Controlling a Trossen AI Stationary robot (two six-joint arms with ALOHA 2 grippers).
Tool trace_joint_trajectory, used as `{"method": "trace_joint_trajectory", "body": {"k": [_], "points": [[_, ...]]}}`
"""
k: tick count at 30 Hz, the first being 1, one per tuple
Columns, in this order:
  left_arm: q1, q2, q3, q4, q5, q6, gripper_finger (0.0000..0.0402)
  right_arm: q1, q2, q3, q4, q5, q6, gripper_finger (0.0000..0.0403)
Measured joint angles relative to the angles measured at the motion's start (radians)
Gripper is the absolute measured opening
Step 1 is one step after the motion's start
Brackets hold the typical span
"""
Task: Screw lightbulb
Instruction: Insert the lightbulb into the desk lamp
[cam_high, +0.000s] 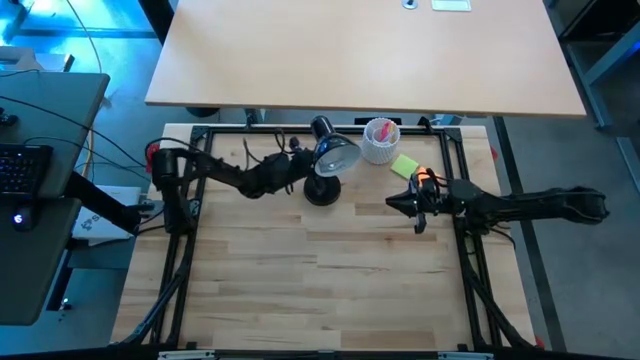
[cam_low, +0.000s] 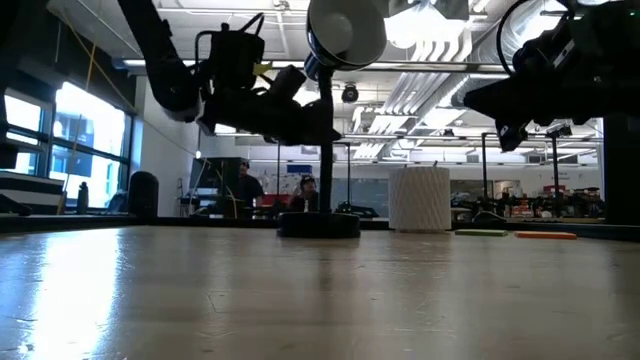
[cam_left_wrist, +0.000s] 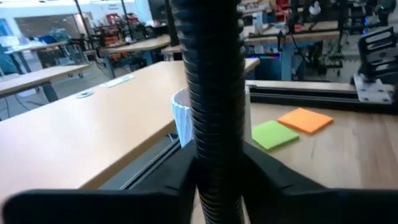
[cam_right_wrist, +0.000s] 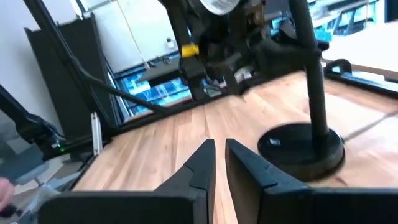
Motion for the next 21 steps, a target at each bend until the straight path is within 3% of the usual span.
{"method": "trace_joint_trajectory", "body": {"k": [3,7,13,16,21], "points": [[0.015,-0.047,-0.005,-0.074,0.054,-0.006,0.0043,0.0,0.001,0.0,-0.025,0.0,0.0,0.0032],[0.05,-0.086,-0.005,-0.135,0.179,0.005,0.0042,0.0,0.0,0.0,-0.053,0.0,0.0,0.0032],[0.096,-0.093,-0.006,-0.159,0.274,-0.027,0.0042,0.0,0.0,0.0,-0.063,0.0,0.0,0.0032],[0.108,-0.095,-0.006,-0.175,0.279,-0.043,0.0077,0.0,0.0,0.0,-0.064,0.0,0.0,0.0032],[0.128,-0.109,-0.005,-0.251,0.336,-0.065,0.0176,0.0,0.0,0.0,-0.036,-0.028,0.042,0.0032]]}}
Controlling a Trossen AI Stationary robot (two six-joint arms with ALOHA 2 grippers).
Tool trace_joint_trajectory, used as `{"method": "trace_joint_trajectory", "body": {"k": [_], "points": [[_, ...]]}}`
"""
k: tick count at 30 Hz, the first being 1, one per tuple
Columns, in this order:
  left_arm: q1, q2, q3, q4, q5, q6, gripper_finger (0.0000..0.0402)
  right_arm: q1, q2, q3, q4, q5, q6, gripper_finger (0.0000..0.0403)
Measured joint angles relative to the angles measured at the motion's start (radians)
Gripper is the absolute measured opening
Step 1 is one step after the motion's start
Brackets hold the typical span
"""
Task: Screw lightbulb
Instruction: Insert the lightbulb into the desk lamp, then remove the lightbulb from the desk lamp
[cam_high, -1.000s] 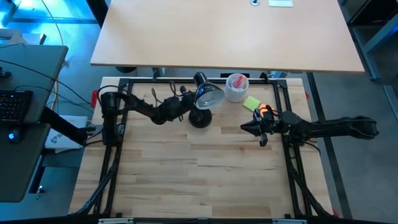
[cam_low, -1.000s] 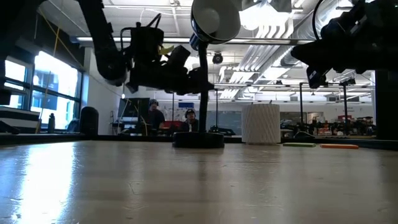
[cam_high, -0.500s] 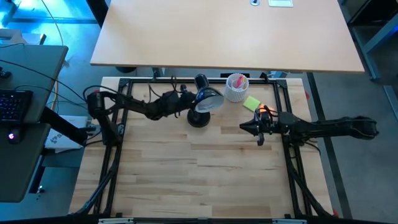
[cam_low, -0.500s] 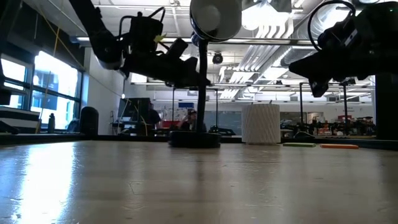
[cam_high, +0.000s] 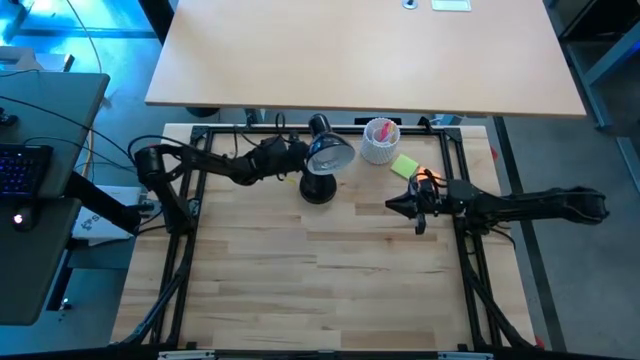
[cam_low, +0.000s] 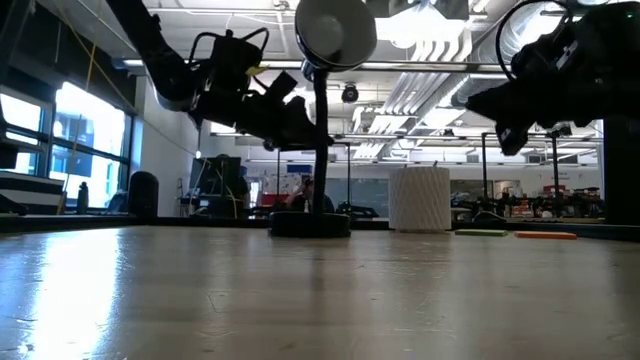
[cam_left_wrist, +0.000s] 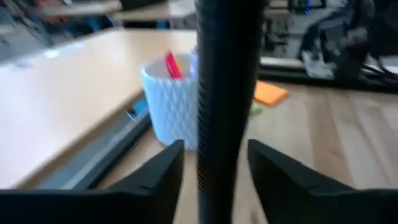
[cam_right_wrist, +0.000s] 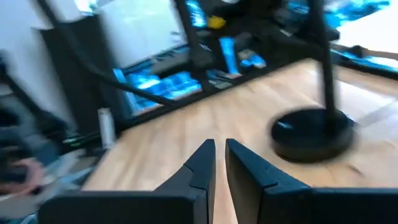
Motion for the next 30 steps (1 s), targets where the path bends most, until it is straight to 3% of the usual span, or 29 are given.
{"method": "trace_joint_trajectory", "body": {"k": [4,8,15,20,24,30], "points": [[0.018,-0.073,0.0,-0.214,0.1,-0.041,0.0228,-0.001,-0.016,0.0,0.051,-0.107,-0.038,0.0032],[-0.009,-0.201,-0.019,-0.46,0.008,-0.018,0.0236,-0.025,-0.062,-0.003,0.043,-0.143,-0.109,0.0032],[-0.109,-0.575,-0.389,-0.274,-0.209,-0.15,0.0216,-0.075,-0.127,-0.004,0.007,-0.164,-0.154,0.0032],[-0.14,-0.849,-0.605,-0.18,-0.17,-0.257,0.0203,-0.086,-0.133,-0.004,0.003,-0.261,-0.155,0.0032],[-0.153,-1.026,-0.677,-0.201,-0.156,-0.27,0.0193,-0.099,-0.139,-0.004,0.004,-0.277,-0.155,0.0032],[-0.158,-1.215,-0.689,-0.392,-0.154,-0.243,0.0177,-0.14,-0.155,-0.004,0.004,-0.345,-0.154,0.0032]]}}
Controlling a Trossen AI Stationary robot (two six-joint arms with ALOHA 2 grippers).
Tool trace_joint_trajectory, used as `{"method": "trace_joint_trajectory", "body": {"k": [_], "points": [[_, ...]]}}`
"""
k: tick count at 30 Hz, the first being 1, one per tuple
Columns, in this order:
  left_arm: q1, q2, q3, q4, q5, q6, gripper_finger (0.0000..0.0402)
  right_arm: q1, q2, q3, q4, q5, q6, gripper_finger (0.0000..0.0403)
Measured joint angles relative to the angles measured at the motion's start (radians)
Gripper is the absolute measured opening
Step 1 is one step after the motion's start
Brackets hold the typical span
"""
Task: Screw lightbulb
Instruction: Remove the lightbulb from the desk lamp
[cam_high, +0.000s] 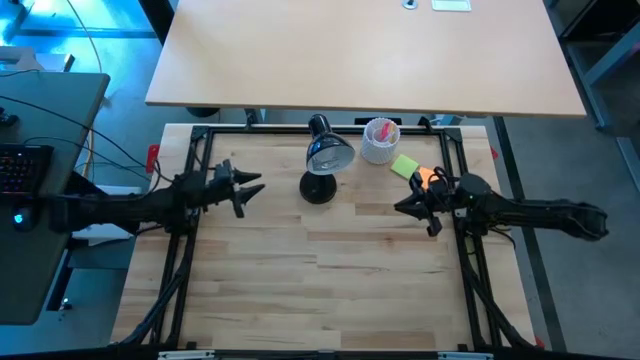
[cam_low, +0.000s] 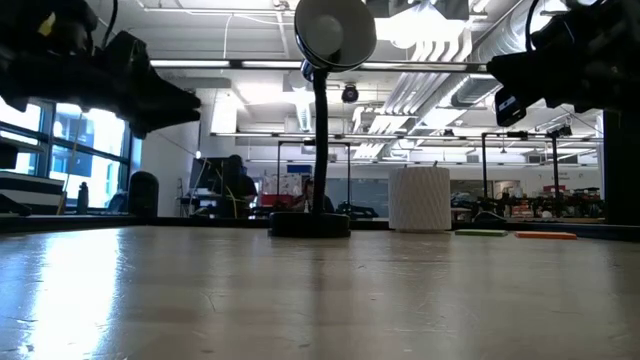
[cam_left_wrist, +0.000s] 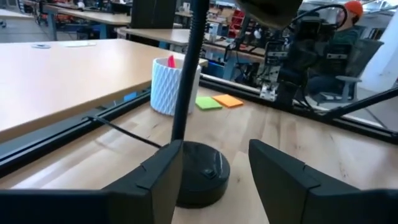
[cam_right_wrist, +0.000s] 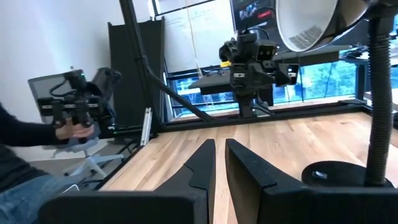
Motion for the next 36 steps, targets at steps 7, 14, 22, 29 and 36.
{"method": "trace_joint_trajectory", "body": {"k": [7,14,22,29,36], "points": [[-0.02,-0.173,0.0,-0.217,0.049,-0.001,0.0172,-0.017,-0.005,0.0,-0.006,-0.011,0.001,0.0032],[-0.054,-0.264,0.0,-0.294,0.007,0.023,0.0172,-0.018,-0.002,0.0,-0.07,0.015,0.008,0.0032],[-0.104,-0.271,0.0,-0.177,-0.076,0.064,0.0172,-0.018,-0.002,-0.001,-0.18,0.016,0.008,0.0032],[-0.108,-0.271,0.0,-0.192,-0.076,-0.092,0.0172,-0.018,-0.002,-0.001,-0.288,0.017,0.007,0.0032],[-0.108,-0.27,0.0,-0.173,-0.053,-0.082,0.0172,-0.018,-0.002,-0.001,-0.379,0.017,0.007,0.0032]]}}
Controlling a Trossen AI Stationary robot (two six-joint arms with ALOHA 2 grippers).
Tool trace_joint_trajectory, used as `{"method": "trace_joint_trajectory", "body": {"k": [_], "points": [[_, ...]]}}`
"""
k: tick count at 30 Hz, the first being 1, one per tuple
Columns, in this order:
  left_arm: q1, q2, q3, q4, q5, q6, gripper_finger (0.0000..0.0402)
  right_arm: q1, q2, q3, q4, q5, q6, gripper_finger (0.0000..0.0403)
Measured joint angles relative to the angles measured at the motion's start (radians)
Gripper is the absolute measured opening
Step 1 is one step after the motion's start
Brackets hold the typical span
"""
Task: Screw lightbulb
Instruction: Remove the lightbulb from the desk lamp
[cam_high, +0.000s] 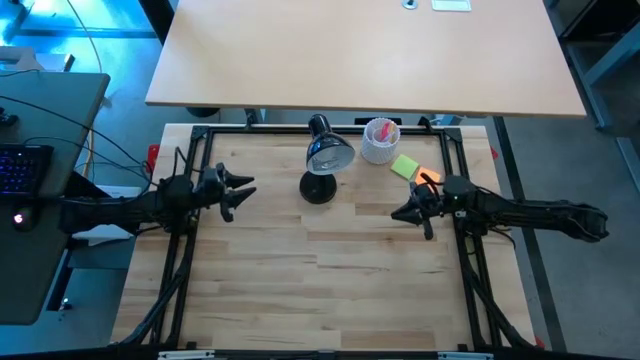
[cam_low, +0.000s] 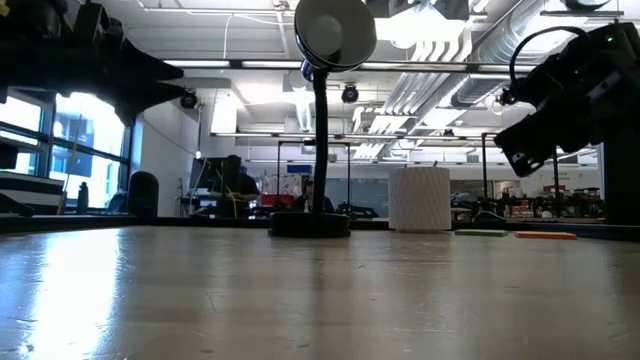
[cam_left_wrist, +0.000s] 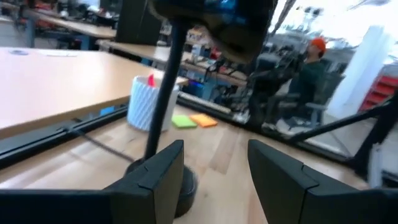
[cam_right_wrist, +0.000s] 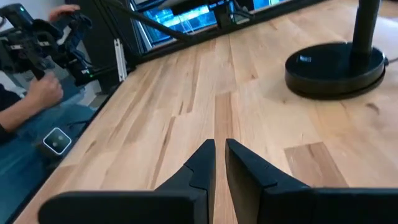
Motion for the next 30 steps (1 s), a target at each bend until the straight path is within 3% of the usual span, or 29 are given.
{"method": "trace_joint_trajectory", "body": {"k": [6,13,22,30], "points": [[-0.065,-0.06,0.0,0.001,0.069,0.149,0.0172,0.0,0.0,0.0,-0.033,0.0,0.0,0.0032],[-0.132,-0.243,-0.066,-0.167,-0.005,0.181,0.0172,0.001,0.0,0.0,-0.034,0.0,0.0,0.0032],[-0.116,-0.24,-0.063,-0.176,0.031,0.351,0.0172,0.001,0.0,0.0,-0.054,0.0,0.0,0.0032],[-0.116,-0.24,-0.064,-0.174,0.029,0.361,0.0172,0.001,0.0,0.0,-0.054,0.0,0.0,0.0032]]}}
